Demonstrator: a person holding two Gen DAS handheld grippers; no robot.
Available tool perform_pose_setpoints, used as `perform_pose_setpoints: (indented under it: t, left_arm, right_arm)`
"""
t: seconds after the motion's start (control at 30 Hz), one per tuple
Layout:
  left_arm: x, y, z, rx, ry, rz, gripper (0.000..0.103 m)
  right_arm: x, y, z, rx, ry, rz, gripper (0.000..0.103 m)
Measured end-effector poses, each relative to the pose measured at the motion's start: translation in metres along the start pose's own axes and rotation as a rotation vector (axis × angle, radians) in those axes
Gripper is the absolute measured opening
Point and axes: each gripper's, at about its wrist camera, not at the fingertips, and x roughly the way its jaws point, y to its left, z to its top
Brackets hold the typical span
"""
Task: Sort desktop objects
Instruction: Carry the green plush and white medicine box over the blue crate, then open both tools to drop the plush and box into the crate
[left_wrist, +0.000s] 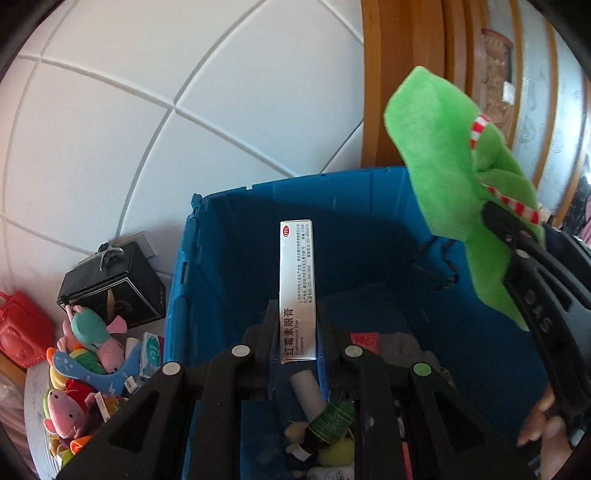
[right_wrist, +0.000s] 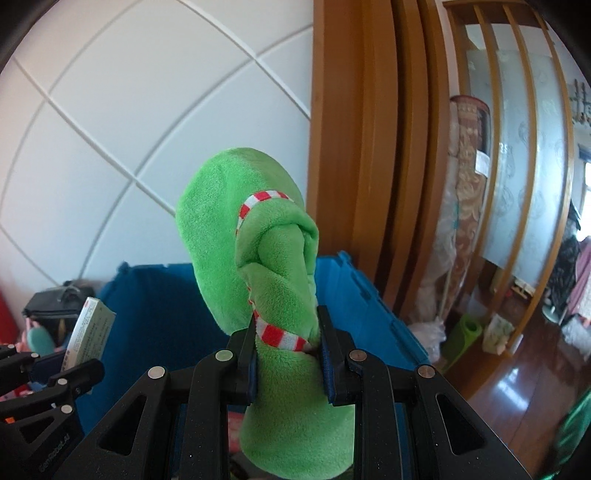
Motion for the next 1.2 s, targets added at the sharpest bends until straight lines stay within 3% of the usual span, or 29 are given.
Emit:
perform_pose_setpoints:
  t: [0.17, 0.23, 0.33, 0.47, 0.53, 0.63, 0.73, 0.8, 0.87, 1.2]
  left_arm:
    - [0.044, -0.006, 0.001, 0.002, 0.070, -0.006, 0.017]
    - [0.056, -0.012, -0.003, 0.047, 0.106, 0.000, 0.017]
    - [0.056, -0.012, -0.005, 0.066, 0.085, 0.004, 0.017]
    - [0.062, -0.014, -0.007, 0.065, 0.112, 0.007, 0.018]
    - [0.065, -0.015, -0.008, 0.066, 0.130, 0.012, 0.021]
    - [0.066, -0.015, -0.010, 0.064, 0.131, 0.026, 0.042]
    - [0.065, -0.017, -0.012, 0.069, 0.117, 0.030, 0.051]
    - [0.065, -0.020, -0.013, 0.083, 0.121, 0.034, 0.051]
    - [0.067, -0.019, -0.013, 0.088, 0.123, 0.039, 0.051]
    - [0.062, -0.023, -0.014, 0.088, 0.127, 0.043, 0.051]
  right_arm:
    - [0.034, 0.001, -0.006, -0.083, 0.044, -0.043, 0.025]
    - [0.044, 0.007, -0.010, -0.124, 0.070, -0.049, 0.025]
    - [0.052, 0.013, -0.012, -0.164, 0.080, -0.057, 0.025]
    - [0.058, 0.015, -0.016, -0.178, 0.094, -0.078, 0.027]
    - [0.060, 0.016, -0.017, -0.173, 0.098, -0.077, 0.027]
    - [0.062, 0.020, -0.018, -0.184, 0.101, -0.079, 0.031]
    - [0.063, 0.023, -0.018, -0.196, 0.103, -0.080, 0.045]
    - [0.062, 0.024, -0.017, -0.198, 0.098, -0.085, 0.072]
    - [0.060, 0.023, -0.016, -0.189, 0.087, -0.086, 0.080]
    - [0.064, 0.018, -0.014, -0.168, 0.109, -0.098, 0.091]
